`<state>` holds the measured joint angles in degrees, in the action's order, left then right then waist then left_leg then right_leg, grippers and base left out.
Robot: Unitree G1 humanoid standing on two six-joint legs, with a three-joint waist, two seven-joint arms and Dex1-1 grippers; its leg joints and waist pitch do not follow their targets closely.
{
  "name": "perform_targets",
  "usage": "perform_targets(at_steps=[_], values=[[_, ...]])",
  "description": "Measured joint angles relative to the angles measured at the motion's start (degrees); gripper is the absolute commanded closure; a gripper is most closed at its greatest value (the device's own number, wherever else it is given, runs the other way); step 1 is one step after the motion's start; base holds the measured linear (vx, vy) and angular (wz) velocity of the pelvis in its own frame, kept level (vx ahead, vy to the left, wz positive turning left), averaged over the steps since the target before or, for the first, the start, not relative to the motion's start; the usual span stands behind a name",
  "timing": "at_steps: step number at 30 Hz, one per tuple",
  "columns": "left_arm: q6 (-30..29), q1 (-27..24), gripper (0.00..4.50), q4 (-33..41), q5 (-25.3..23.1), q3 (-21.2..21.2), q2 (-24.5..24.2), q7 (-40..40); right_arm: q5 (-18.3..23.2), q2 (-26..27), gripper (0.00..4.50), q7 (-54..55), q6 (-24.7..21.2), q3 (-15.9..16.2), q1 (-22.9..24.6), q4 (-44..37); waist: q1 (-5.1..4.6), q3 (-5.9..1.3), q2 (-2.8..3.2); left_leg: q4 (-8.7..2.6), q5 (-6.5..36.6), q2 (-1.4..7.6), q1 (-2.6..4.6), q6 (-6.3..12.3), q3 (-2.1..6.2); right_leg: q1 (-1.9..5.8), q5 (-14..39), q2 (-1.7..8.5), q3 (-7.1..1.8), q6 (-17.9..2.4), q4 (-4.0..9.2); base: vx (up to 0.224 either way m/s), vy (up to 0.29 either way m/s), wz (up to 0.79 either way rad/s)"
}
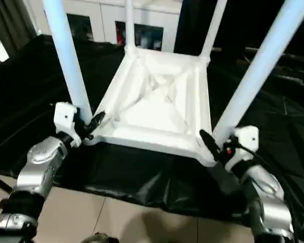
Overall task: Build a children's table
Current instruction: Flip table
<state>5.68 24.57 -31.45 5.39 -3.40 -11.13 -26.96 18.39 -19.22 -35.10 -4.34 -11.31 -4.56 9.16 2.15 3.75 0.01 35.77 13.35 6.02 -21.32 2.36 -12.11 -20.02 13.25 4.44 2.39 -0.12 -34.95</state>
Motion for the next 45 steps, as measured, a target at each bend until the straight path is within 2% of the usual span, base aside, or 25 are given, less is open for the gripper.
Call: perform_targets(at_steps=[4, 7, 12, 15, 17, 19, 22, 25, 29, 33, 36, 40, 45], values=[[1.0, 0.0, 2.46, -0.4, -0.1, 0.0, 0.2, 0.0, 0.1, 0.8, 1.46, 1.1, 1.5, -0.4, 0.2, 0.2, 0.12, 0.01, -0.02, 0.0, 0.0, 0.0, -0.06, 0.08, -0.01, -0.01, 0.0, 0.02, 0.0, 0.0, 0.04, 0.0, 0.0, 0.0], [2.2, 0.3, 2.46, -1.2, -0.5, 0.1, 0.4, 0.3, 1.9, 1.1, 1.46, 1.1, 3.3, -2.0, 1.6, -0.2, 0.49, 0.01, -0.02, 0.0, -0.1, 0.0, -0.12, 0.1, -0.03, 0.0, 0.0, 0.05, -0.03, 0.0, 0.12, 0.0, 0.0, 0.0], [2.3, 1.0, 2.46, -2.0, -0.5, 0.3, 0.6, 0.7, 7.2, 0.9, 1.46, -1.7, 3.3, -6.7, 5.8, -3.1, 0.91, 0.01, 0.03, 0.0, -0.1, 0.0, -0.16, 0.12, -0.04, 0.0, 0.0, 0.05, -0.05, 0.0, 0.16, 0.0, 0.0, 0.0], [2.2, 1.6, 2.46, -2.8, -0.1, 0.1, 1.0, 1.0, 11.8, 0.6, 1.46, -3.6, 0.6, -8.7, 6.9, -5.4, 0.9, 0.03, 0.07, 0.0, -0.1, 0.0, -0.16, 0.12, -0.04, -0.01, 0.0, 0.06, -0.05, 0.0, 0.14, 0.0, 0.0, 0.0], [1.8, 2.2, 2.46, -3.5, 0.7, -0.5, 1.4, 1.1, 17.5, -0.5, 1.46, -5.8, -3.0, -10.5, 8.3, -8.2, 0.93, 0.07, 0.22, 0.0, -0.1, 0.0, -0.15, 0.12, -0.04, 0.0, 0.0, 0.06, -0.05, 0.0, 0.13, 0.0, 0.0, 0.0], [1.5, 2.3, 2.46, -3.7, 1.2, -1.2, 1.5, 1.1, 20.7, -1.7, 1.46, -7.5, -5.1, -11.5, 9.5, -10.0, 0.85, 0.06, 0.25, -0.03, -0.1, 0.0, -0.15, 0.12, -0.03, -0.01, 0.0, 0.07, -0.03, 0.0, 0.13, 0.0, 0.0, 0.0], [0.5, 2.5, 2.46, -3.8, 1.8, -2.4, 1.7, 1.4, 25.1, -3.4, 1.46, -11.2, -8.8, -11.6, 12.5, -14.1, 0.79, 0.06, 0.32, -0.12, -0.1, 0.0, -0.14, 0.12, -0.03, -0.05, 0.0, 0.07, -0.01, 0.0, 0.15, 0.0, 0.0, 0.0], [-1.0, 3.0, 2.46, -3.9, 3.1, -3.7, 2.1, 1.6, 26.9, -4.5, 1.46, -13.8, -11.4, -10.3, 14.8, -17.2, 0.62, 0.08, 0.44, -0.14, -0.1, 0.0, -0.2, 0.12, -0.03, -0.12, 0.0, 0.07, -0.01, 0.0, 0.15, 0.0, 0.0, 0.0], [-2.1, 3.4, 2.46, -3.9, 3.6, -3.8, 3.0, 1.5, 27.9, -4.6, 1.46, -16.6, -14.3, -5.3, 15.8, -21.6, 0.39, 0.16, 0.66, -0.14, -0.1, 0.0, -0.26, 0.12, -0.03, -0.16, 0.0, 0.07, -0.03, 0.0, 0.17, 0.0, 0.0, 0.0], [-2.4, 3.4, 2.46, -3.6, 3.9, -3.9, 3.1, 1.4, 29.4, -4.5, 1.46, -15.8, -14.6, -6.4, 14.3, -21.9, 0.42, 0.12, 0.75, -0.13, -0.1, -0.01, -0.58, 0.12, -0.03, -0.46, 0.0, 0.08, -0.02, 0.0, 0.16, 0.0, 0.0, 0.0], [-2.7, 3.4, 2.46, -3.1, 4.0, -4.2, 3.4, 1.1, 29.7, -6.3, 1.46, -15.7, -16.6, -6.8, 13.7, -21.8, 0.71, 0.03, 0.9, -0.13, -0.4, -0.01, -0.98, 0.54, -0.03, -0.88, 0.0, 0.08, 0.02, 0.0, 0.02, 0.0, 0.0, 0.0], [-4.2, 3.5, 2.46, -2.5, 5.0, -4.8, 4.0, 1.0, 26.8, -7.1, 1.46, -14.7, -19.0, -3.1, 13.7, -20.3, 0.78, 0.01, 0.93, -0.13, -0.6, -0.01, -1.02, 0.79, -0.03, -0.94, 0.0, 0.08, 0.05, 0.0, -0.01, 0.0, 0.0, 0.0], [-8.5, 3.8, 2.46, -0.1, 10.7, -8.0, 6.9, 1.6, 18.2, -1.3, 1.46, -9.1, -18.5, 5.3, 10.3, -14.1, 0.43, 0.12, 0.79, -0.13, -0.7, -0.01, -1.15, 0.52, -0.04, -1.06, 0.0, 0.12, 0.08, 0.0, -0.11, 0.0, 0.0, 0.0]])
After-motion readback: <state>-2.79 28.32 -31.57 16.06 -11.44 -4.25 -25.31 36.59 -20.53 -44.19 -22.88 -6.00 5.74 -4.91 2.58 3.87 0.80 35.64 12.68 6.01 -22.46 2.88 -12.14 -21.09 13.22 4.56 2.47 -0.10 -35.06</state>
